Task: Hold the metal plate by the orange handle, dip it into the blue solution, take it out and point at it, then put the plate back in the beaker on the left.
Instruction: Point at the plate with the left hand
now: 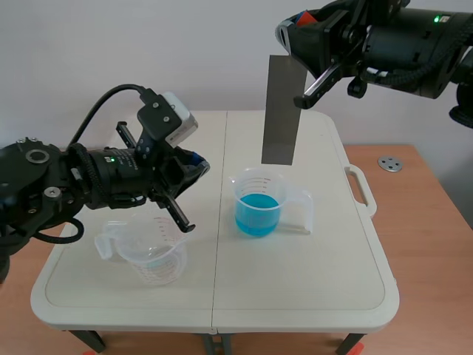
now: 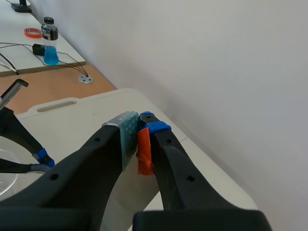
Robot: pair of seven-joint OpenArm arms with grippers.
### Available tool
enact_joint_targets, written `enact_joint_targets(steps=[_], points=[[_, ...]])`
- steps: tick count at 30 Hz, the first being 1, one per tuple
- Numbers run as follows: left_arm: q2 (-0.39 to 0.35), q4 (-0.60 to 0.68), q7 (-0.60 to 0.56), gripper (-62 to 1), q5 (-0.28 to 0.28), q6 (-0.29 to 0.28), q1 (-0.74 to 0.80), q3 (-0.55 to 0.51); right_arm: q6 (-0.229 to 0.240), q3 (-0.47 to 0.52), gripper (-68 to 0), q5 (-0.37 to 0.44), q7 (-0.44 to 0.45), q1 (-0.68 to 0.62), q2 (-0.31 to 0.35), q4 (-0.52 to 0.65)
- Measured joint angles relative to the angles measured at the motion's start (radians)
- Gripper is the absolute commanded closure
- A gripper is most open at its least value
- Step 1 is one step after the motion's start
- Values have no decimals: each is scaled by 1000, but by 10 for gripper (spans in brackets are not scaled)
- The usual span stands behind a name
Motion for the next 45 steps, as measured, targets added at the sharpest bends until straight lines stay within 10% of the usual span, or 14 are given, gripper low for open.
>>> enact_joint_targets(steps=[45], points=[[60,-58,-14,-15,63,0,-88,45,0,0,-13,0,0,0,0,0]])
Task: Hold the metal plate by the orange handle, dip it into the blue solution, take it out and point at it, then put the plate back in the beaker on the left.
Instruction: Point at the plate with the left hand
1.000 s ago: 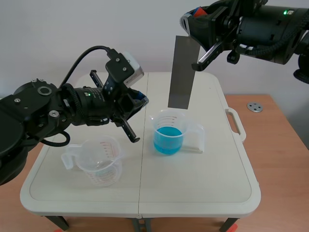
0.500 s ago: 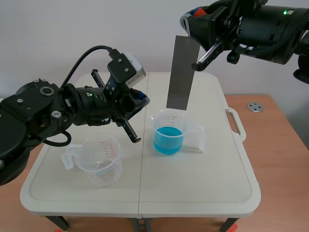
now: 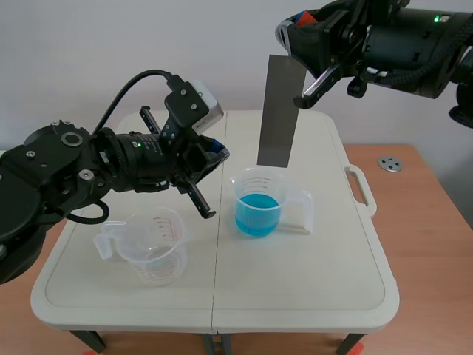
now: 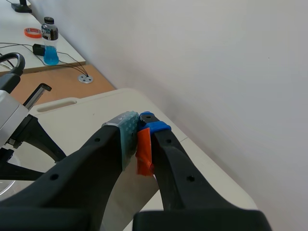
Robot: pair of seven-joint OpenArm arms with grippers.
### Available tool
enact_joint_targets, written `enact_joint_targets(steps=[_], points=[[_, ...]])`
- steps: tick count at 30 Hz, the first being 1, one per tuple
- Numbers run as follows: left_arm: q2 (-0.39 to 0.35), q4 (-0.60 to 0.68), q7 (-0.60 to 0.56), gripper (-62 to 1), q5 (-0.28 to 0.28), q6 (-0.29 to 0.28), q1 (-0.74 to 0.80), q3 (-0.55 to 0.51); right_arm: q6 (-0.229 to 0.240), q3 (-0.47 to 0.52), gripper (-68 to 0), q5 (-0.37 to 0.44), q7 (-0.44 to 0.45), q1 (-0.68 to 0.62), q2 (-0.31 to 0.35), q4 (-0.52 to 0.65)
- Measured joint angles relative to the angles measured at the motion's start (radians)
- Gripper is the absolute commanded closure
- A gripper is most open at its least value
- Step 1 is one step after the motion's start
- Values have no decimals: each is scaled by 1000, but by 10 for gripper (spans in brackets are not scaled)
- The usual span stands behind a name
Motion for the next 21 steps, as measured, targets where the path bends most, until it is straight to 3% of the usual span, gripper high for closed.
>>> enact_joint_targets(steps=[4,9,15,21], points=[[-1,0,0,-15,0,3,0,0,0,0,-13,0,0,0,0,0],[-40,13,1,-15,-2,69,25,0,0,0,-13,0,0,0,0,0],[-147,144,-1,-15,-116,108,137,-47,0,0,-13,0,0,0,0,0],[-261,325,-2,-15,-183,113,310,-175,0,0,-13,-2,-1,0,-7,0]])
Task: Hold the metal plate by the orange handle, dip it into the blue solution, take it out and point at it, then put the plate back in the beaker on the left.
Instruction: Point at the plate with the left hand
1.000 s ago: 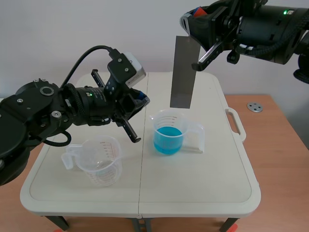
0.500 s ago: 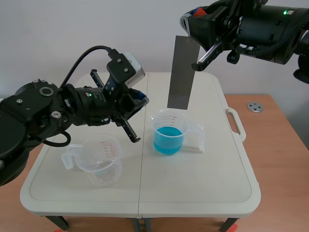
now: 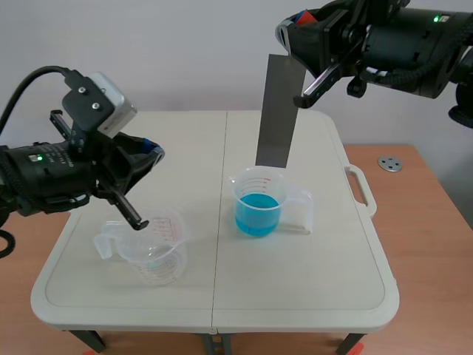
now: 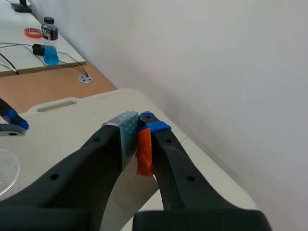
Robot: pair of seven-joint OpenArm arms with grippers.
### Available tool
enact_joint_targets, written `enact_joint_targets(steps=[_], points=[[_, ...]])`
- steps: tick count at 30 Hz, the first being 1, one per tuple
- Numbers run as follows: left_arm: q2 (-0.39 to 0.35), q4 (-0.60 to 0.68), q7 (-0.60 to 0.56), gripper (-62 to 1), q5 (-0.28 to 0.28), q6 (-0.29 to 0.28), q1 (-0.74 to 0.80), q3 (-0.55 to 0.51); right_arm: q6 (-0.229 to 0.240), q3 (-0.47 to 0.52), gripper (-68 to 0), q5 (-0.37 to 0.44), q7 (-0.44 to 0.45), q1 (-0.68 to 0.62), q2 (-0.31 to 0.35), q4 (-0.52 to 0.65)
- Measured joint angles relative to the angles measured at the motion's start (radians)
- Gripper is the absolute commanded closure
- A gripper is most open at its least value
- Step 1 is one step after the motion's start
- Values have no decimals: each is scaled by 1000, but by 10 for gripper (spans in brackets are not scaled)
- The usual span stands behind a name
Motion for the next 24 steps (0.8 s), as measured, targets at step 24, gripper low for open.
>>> enact_joint_targets(steps=[24], points=[[-95,132,-343,-15,-89,53,843,-473,0,-15,-13,-57,44,0,-28,-89]])
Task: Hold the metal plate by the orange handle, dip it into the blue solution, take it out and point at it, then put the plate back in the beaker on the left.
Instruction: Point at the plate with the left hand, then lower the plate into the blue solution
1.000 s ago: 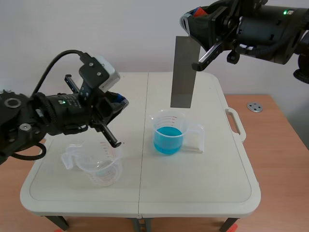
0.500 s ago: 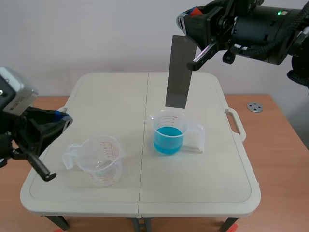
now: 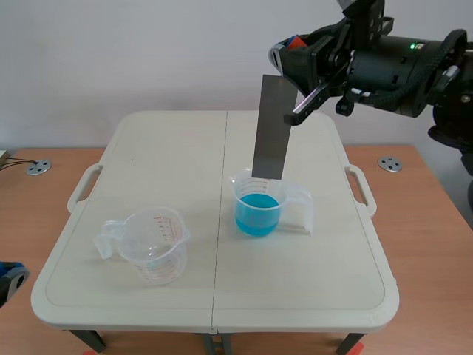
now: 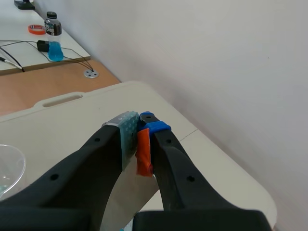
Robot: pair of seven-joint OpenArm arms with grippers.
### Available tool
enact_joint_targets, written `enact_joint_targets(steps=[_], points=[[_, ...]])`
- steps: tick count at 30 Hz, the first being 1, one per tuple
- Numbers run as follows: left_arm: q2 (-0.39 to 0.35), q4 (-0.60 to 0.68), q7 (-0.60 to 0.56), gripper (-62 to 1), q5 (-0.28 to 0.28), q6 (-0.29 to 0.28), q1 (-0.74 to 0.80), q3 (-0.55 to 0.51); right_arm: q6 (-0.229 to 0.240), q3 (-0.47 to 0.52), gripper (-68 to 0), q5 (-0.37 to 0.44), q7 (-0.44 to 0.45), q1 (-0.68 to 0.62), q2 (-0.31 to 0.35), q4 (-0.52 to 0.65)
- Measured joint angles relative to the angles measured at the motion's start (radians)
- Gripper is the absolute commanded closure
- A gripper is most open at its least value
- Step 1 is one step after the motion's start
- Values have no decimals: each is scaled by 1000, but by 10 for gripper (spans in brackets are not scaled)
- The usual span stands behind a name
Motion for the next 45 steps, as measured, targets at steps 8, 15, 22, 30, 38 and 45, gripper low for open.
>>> enact_joint_targets(steps=[8,15,22,30,38,45], points=[[0,0,-6,-15,0,3,80,-16,-1,-24,-13,-62,37,0,-18,-57],[0,-15,4,-15,0,3,80,-16,0,-24,-13,-77,81,0,-23,-100],[0,-27,3,-15,4,3,79,-16,0,-31,-13,-142,124,0,-34,-146],[0,-27,3,-15,8,4,76,-16,0,-40,-13,-187,193,0,-42,-227],[0,-27,3,-15,8,3,76,-16,-1,-47,-13,-229,252,0,-42,-302],[0,-27,4,-15,8,3,76,-16,-2,-56,-13,-269,293,0,-48,-341]])
